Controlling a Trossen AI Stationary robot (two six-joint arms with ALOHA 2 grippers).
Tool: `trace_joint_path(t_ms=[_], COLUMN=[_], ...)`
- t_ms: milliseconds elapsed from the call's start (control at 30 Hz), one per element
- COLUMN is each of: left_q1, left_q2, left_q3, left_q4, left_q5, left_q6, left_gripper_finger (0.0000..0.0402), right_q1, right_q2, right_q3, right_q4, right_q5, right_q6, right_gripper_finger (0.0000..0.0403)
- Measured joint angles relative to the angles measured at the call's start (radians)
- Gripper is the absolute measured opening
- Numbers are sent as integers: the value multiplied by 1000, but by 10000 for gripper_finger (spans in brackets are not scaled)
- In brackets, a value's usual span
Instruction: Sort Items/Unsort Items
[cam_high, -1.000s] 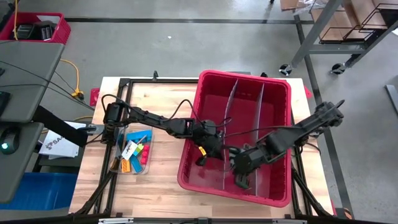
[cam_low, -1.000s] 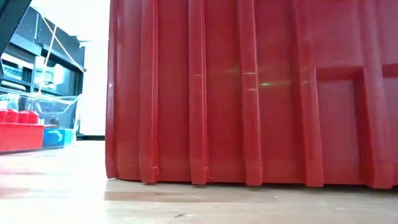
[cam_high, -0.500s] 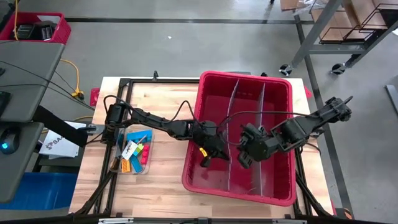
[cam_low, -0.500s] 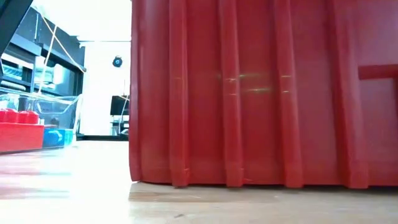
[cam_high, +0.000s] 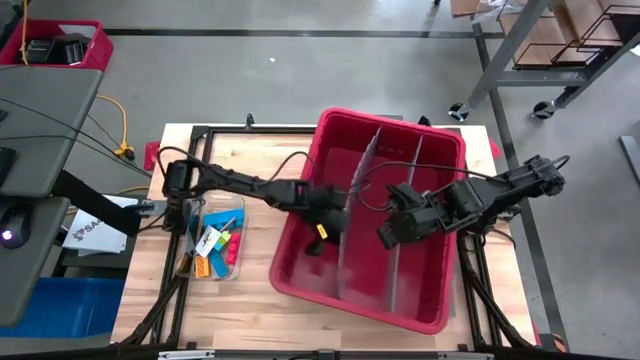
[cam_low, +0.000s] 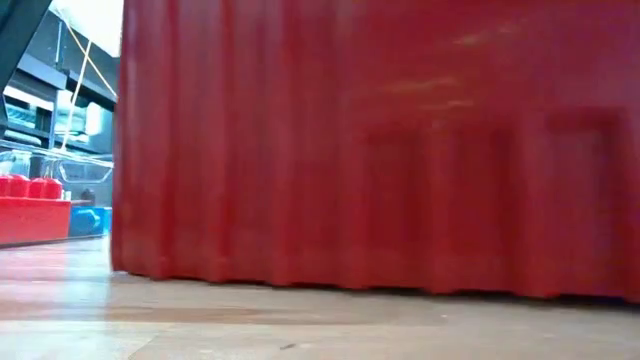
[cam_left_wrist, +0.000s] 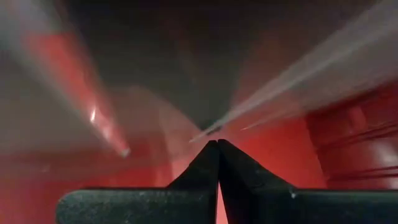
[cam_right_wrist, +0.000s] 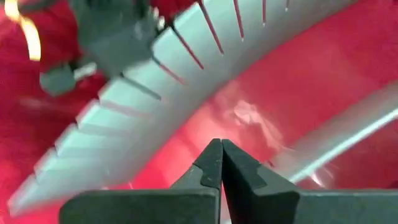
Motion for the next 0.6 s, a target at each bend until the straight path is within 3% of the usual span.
trace_joint_path(t_ms=[267, 333, 433, 600], left_q1=[116, 145, 195, 261], left_q2=[-106, -122, -122, -48], left_q3=[3, 4, 4, 43], left_q4=[-119, -133, -100, -52], left_q5=[-8, -68, -175, -190], left_q6=[154, 220, 298, 458], left_gripper_finger=[0, 0, 0, 0], right_q1=[-5, -3, 0, 0], right_q2=[0, 0, 0, 0], right_q3=[0, 0, 0, 0], right_q4=[-2, -1, 13, 66], right_q5=[6, 5, 6, 6], right_q6=[-20, -20, -22, -66], right_gripper_finger=[0, 0, 0, 0])
